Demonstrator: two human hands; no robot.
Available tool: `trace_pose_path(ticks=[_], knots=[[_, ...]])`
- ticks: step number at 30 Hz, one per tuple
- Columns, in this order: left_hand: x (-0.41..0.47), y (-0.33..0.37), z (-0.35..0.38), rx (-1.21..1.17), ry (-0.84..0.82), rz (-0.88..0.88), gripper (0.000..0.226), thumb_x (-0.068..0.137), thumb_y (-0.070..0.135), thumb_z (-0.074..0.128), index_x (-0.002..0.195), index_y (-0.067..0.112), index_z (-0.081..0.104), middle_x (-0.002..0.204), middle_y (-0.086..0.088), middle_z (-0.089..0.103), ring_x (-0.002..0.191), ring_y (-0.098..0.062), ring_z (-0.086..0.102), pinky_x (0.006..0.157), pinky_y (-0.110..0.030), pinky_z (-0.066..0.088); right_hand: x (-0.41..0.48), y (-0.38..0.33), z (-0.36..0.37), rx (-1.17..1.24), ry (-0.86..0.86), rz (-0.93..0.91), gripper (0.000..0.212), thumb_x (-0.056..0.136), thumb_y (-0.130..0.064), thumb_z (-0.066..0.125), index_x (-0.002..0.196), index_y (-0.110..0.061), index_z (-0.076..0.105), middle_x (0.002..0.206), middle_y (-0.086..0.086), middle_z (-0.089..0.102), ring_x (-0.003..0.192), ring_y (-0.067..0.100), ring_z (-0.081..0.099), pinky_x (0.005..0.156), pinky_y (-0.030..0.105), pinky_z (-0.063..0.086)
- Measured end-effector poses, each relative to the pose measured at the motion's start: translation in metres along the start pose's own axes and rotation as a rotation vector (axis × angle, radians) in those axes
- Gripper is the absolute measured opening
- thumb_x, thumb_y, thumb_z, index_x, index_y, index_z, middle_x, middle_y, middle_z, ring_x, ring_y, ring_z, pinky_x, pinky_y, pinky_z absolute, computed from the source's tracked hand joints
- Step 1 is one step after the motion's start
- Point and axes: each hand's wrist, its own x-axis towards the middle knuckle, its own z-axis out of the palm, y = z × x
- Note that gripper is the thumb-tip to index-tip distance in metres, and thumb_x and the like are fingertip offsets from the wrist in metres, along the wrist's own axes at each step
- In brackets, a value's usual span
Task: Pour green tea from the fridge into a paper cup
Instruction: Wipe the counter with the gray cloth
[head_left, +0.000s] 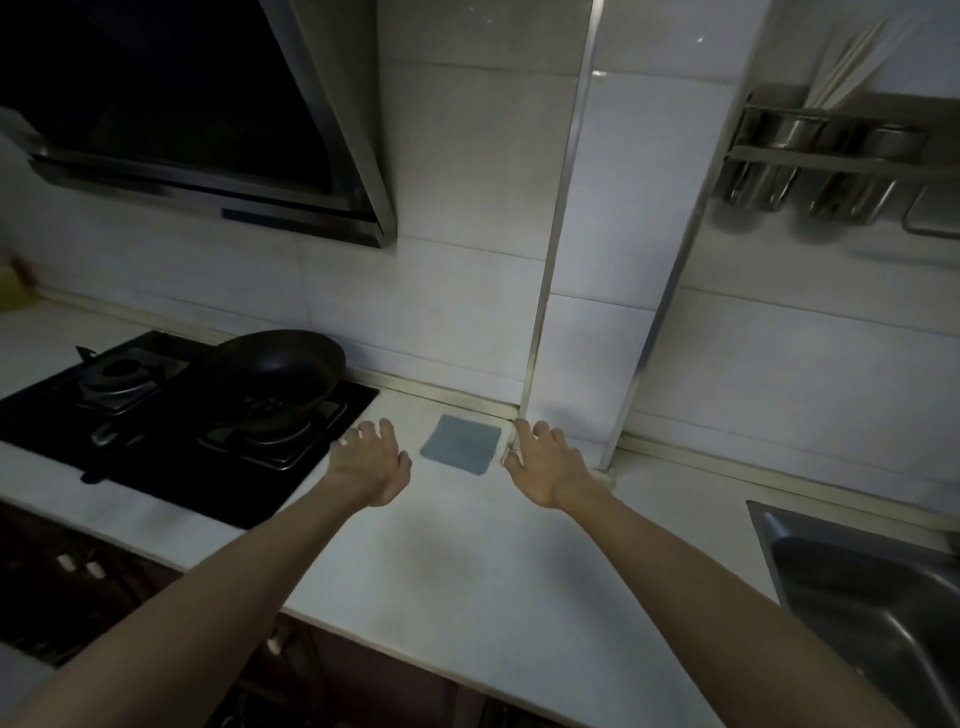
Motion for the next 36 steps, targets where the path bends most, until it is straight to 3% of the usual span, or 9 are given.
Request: trace_pose_path(ticks=[11,21,26,33,36], knots=[[0.05,-0.015,0.05,0.018,-0.124,-0.066,0.064,0.098,0.041,0.03,0.149,0.004,0.015,0.147,-0.022,0.031,0.13,-0.037,0.037,0.102,-0.047,0.036,0.067,0.016,0.042,0.129,-0.098,0.043,0.054,0.103,-0.039,0.032,0.149,-0.015,0.02,0.142,0.014,0.037,0.124,0.033,0.04,0.098,0.048,0.041],[0.097,-0.032,0.092,0.066,-0.205,0.008,0.071,0.098,0.041,0.03,0.151,0.004,0.002,0.148,-0.021,0.03,0.132,-0.036,0.036,0.103,-0.047,0.036,0.101,0.026,0.085,0.22,-0.163,0.144,0.056,0.102,-0.038,0.034,0.152,-0.016,0.018,0.15,0.013,0.031,0.134,0.034,0.033,0.107,0.049,0.036],[0.135,-0.046,0.122,0.069,-0.191,0.101,0.072,0.098,0.039,0.032,0.151,0.003,0.001,0.141,-0.019,0.037,0.123,-0.032,0.043,0.095,-0.042,0.041,0.122,0.024,0.108,0.236,-0.165,0.26,0.057,0.102,-0.036,0.035,0.152,-0.016,0.018,0.145,0.015,0.035,0.131,0.034,0.036,0.104,0.05,0.037],[0.19,-0.06,0.171,-0.019,-0.262,0.264,0.063,0.097,0.032,0.033,0.149,0.005,0.011,0.134,-0.014,0.043,0.116,-0.027,0.047,0.09,-0.037,0.045,0.156,0.007,0.156,0.394,-0.171,0.472,0.059,0.102,-0.034,0.038,0.153,-0.013,0.017,0.151,0.016,0.034,0.136,0.037,0.035,0.108,0.051,0.036],[0.201,-0.065,0.194,-0.07,-0.223,0.289,0.053,0.091,0.03,0.036,0.138,0.006,0.032,0.125,-0.014,0.043,0.112,-0.028,0.046,0.087,-0.038,0.046,0.164,-0.005,0.176,0.414,-0.146,0.533,0.054,0.102,-0.031,0.04,0.149,-0.01,0.024,0.145,0.017,0.038,0.132,0.036,0.037,0.106,0.049,0.037]])
